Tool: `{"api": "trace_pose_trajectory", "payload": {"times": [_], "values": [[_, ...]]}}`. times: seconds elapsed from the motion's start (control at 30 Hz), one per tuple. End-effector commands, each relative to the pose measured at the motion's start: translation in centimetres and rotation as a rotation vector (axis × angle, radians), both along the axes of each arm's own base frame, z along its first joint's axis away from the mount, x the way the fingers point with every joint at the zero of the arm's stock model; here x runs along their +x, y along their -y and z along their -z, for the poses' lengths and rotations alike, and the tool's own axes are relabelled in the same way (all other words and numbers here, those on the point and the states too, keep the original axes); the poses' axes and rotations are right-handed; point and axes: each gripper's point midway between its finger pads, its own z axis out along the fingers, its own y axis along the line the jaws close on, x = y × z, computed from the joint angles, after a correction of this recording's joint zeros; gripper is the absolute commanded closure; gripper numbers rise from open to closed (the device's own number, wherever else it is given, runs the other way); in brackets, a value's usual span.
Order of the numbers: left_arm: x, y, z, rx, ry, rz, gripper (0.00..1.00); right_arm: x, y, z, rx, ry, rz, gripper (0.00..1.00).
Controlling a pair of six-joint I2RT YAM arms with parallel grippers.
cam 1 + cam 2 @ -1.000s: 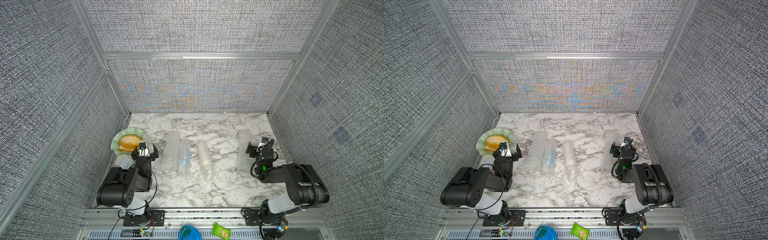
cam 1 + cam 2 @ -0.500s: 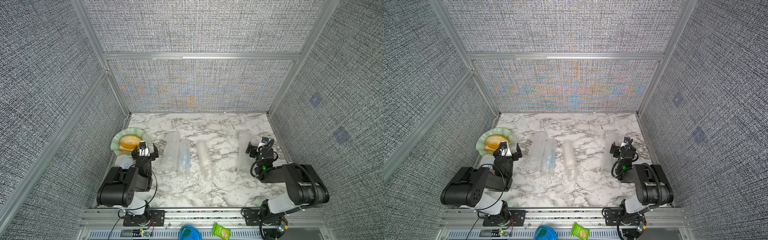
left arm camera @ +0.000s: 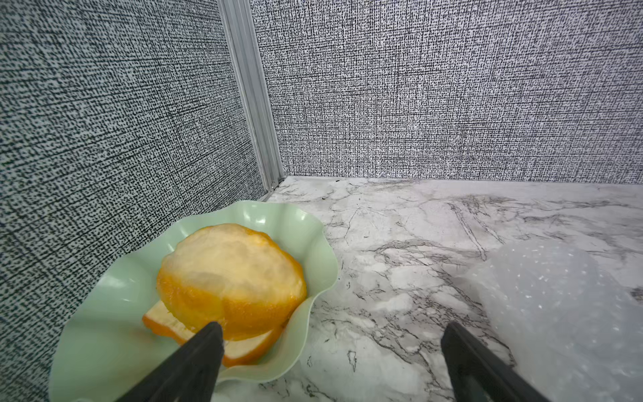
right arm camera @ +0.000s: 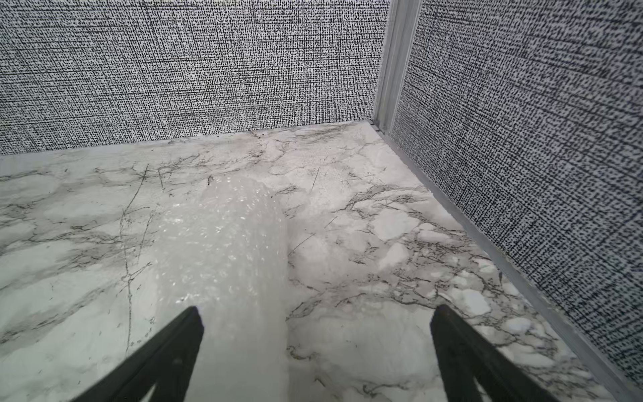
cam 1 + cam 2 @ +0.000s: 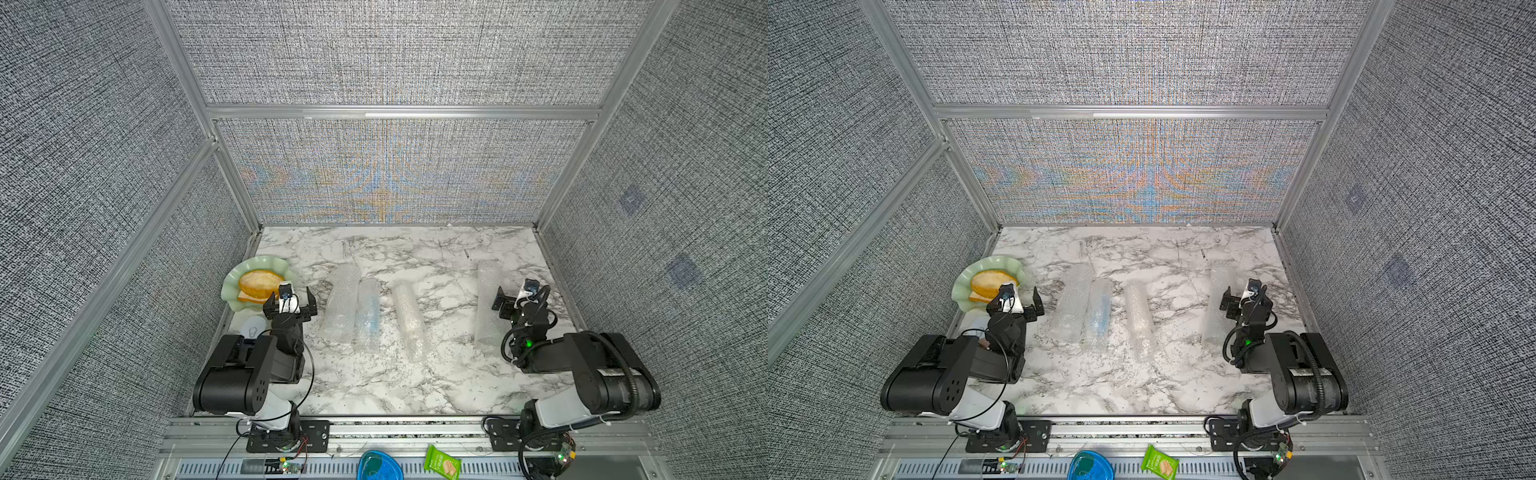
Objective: Unwrap the vase from the bubble wrap
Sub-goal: Adjust the bubble wrap at the center of the board.
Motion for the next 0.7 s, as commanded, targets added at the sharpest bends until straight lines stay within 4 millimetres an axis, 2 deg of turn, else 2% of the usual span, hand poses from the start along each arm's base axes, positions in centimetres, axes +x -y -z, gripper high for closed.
{"api": "trace_pose_trajectory", "payload": {"times": [0.0,0.23,0.47,0.67], "values": [[0.1,0.0,-0.6,-0.009,0.015,0.0,0.0,-0.2,0.2,-0.7,-0.019,0.026,0.017,0.01],[0.4,-0.5,-1.4,-0.004,-0.005,-0.049,0.01,-0.8,0.7,-1.7,-0.034,0.038,0.07,0.01],[1.0,-1.3,-3.2,-0.008,-0.024,-0.113,0.01,-1.6,2.1,-2.4,-0.033,0.056,0.175,0.01],[1.4,-1.5,-4.6,-0.098,-0.036,-0.139,0.01,-1.7,2.8,-3.6,-0.036,0.031,0.241,0.01]]}}
